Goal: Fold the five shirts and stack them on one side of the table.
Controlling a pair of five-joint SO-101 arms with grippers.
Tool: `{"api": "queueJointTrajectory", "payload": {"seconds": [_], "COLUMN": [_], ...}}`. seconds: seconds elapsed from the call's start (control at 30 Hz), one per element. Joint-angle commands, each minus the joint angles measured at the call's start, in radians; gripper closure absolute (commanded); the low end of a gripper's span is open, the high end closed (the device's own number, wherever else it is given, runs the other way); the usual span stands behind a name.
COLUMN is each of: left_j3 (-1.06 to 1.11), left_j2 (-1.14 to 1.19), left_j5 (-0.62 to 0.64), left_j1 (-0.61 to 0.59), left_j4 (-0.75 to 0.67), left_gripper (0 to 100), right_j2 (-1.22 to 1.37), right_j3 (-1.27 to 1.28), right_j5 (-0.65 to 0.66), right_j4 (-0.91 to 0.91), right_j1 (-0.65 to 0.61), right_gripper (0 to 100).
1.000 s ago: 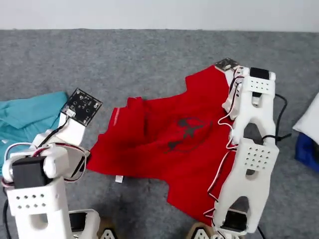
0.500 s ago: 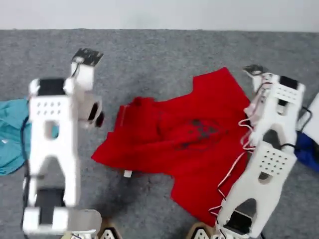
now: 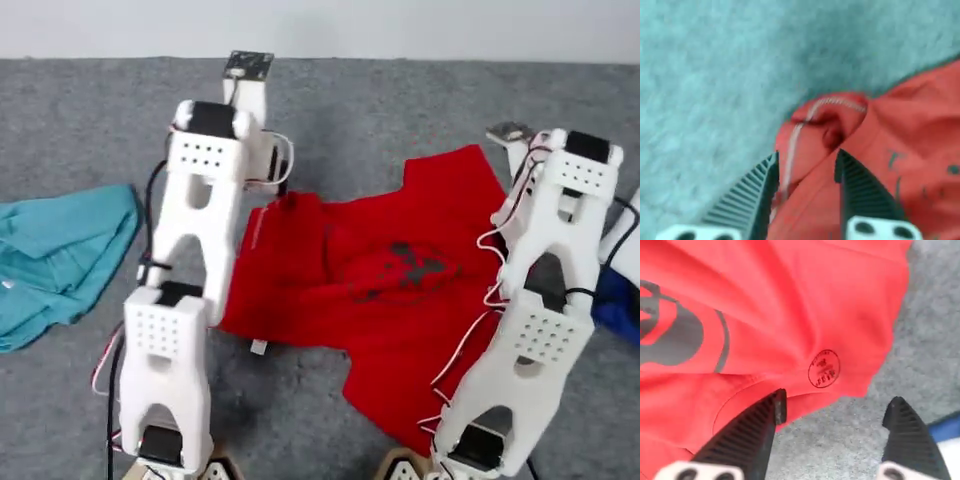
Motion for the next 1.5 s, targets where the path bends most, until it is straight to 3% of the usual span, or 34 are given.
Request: {"api": "queueJointTrajectory", "payload": {"seconds": [0.0,0.1,0.33,0.63,0.87,0.97,1.17,1.33,1.47], "left_j3": [-0.176,-0.268,-0.312,-0.303,-0.302,-0.308,-0.311,-0.147,0.147], "left_j2": [0.081,0.153,0.253,0.348,0.354,0.351,0.242,0.118,-0.064], "left_j5": [0.026,0.011,-0.180,-0.374,-0.379,-0.379,-0.371,-0.344,-0.344], "left_j1": [0.035,0.081,0.176,0.164,0.150,0.143,0.057,-0.040,-0.077], "left_j4": [0.031,0.031,0.031,0.028,0.031,0.032,0.034,0.034,0.035], "left_gripper": [82,82,82,89,90,96,99,99,99], "right_j2": [-0.076,-0.076,-0.076,-0.082,-0.076,-0.076,-0.076,-0.076,-0.084], "right_j3": [-0.005,-0.005,-0.005,-0.005,-0.005,-0.005,-0.005,-0.005,-0.005], "right_j5": [0.008,0.005,0.002,0.002,0.002,0.002,0.002,0.002,0.002], "right_j4": [0.041,0.041,0.042,0.042,0.042,0.042,0.041,0.041,0.039], "right_j1": [-0.016,-0.016,-0.016,-0.015,-0.018,-0.018,-0.018,-0.018,-0.018], "right_gripper": [68.7,71.9,74.5,74.5,74.5,74.5,74.5,74.5,74.5]}}
